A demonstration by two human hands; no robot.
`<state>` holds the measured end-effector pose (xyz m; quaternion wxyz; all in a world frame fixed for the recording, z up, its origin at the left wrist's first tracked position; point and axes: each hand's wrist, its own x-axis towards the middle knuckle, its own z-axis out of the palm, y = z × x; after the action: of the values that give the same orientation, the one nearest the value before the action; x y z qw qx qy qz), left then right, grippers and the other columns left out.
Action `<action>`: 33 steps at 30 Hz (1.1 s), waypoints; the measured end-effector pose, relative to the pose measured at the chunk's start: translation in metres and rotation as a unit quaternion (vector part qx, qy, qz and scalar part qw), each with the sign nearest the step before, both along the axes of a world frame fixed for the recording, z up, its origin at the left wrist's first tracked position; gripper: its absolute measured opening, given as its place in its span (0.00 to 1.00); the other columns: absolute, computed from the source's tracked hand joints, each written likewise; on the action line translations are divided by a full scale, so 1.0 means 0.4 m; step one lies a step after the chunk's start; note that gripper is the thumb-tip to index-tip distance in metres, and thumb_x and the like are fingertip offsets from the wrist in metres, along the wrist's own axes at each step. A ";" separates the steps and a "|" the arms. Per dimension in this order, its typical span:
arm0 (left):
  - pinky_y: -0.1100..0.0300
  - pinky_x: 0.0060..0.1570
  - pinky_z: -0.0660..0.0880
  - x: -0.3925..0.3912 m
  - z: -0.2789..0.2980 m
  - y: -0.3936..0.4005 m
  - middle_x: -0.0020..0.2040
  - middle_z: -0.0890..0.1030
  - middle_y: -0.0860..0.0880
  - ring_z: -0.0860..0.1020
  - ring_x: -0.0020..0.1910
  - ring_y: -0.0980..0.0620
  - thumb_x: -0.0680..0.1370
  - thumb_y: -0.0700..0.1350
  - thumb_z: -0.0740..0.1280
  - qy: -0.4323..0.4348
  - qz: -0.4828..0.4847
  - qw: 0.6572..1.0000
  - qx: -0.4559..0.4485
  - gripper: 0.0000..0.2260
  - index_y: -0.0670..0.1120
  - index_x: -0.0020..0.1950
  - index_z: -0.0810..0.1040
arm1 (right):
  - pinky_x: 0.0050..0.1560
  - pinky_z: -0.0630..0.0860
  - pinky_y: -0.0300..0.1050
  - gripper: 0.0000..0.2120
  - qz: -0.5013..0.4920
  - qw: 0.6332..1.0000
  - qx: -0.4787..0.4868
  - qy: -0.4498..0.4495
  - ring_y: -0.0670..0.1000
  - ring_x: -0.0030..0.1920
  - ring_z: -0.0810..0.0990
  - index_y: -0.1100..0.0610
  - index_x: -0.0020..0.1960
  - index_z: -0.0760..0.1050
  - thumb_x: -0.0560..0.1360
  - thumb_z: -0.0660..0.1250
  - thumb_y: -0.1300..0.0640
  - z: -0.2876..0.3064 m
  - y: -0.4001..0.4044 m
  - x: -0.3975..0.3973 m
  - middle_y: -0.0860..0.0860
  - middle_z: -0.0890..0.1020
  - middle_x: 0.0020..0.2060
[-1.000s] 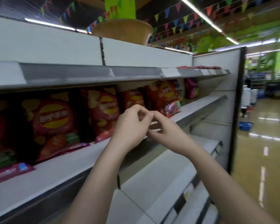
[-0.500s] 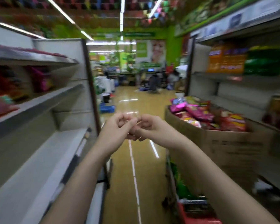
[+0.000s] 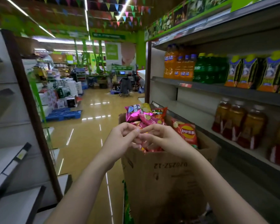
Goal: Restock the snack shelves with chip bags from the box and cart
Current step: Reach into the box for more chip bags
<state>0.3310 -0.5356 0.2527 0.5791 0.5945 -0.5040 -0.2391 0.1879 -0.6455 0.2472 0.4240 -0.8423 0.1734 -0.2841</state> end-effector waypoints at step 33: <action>0.48 0.52 0.80 0.079 -0.049 -0.437 0.56 0.82 0.47 0.83 0.50 0.48 0.57 0.56 0.82 0.152 0.222 0.963 0.012 0.42 0.46 0.67 0.70 | 0.55 0.72 0.29 0.22 0.112 0.970 0.215 0.031 0.39 0.58 0.75 0.49 0.76 0.60 0.83 0.55 0.49 -0.005 -0.434 0.187 0.43 0.74 0.64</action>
<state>0.3627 -0.7103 0.2332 0.6807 0.6546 -0.2626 -0.1983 0.2625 -0.8193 0.2452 0.6186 -0.7538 0.1486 -0.1643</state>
